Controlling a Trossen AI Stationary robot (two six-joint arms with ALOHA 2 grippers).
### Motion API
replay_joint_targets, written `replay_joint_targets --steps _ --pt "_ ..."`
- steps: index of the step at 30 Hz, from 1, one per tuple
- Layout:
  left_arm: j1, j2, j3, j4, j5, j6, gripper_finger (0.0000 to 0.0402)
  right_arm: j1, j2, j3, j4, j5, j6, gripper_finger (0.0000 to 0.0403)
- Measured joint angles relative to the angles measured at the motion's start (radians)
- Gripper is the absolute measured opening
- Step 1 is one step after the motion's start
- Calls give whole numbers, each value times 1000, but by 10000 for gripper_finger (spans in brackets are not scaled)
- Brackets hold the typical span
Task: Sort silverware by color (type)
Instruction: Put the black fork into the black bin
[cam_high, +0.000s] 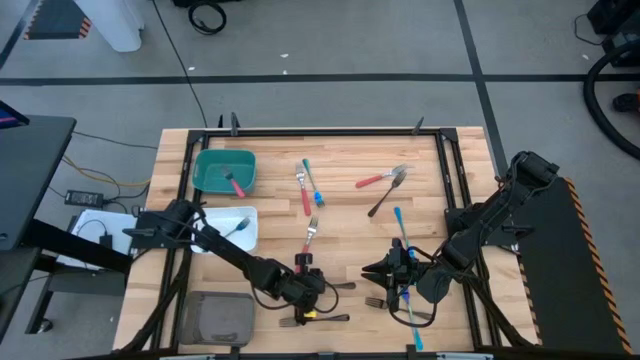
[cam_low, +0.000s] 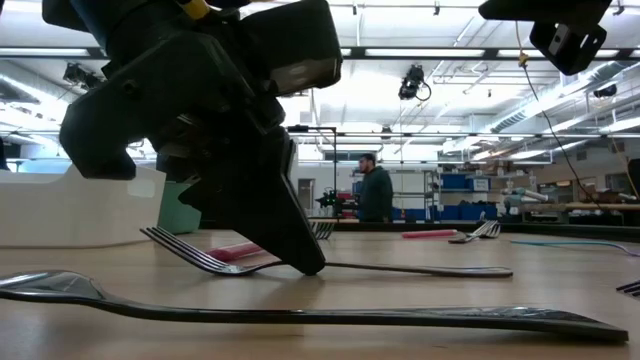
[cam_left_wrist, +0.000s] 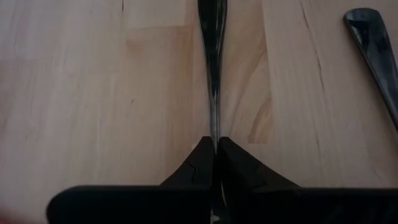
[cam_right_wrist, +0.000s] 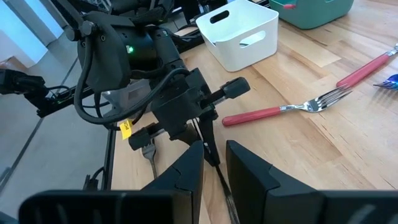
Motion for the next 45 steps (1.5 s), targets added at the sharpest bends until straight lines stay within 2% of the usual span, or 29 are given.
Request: replay_joint_targets --steps 6,17,27,35,45 --pt "-24 -55 -4 -15 15 3 21 3 0 0 -3 0 1 77" --pt "-60 -72 -1 -10 -1 -34 23 3 0 0 -3 0 2 77" --pt "-108 -232 2 -135 -3 -68 22 3 0 0 -3 -1 3 77" --pt "-170 -385 3 -294 -4 -180 21 5 0 0 -5 -1 7 77" --pt "-298 -510 3 -483 -10 -410 22 11 0 0 -9 -1 11 77"
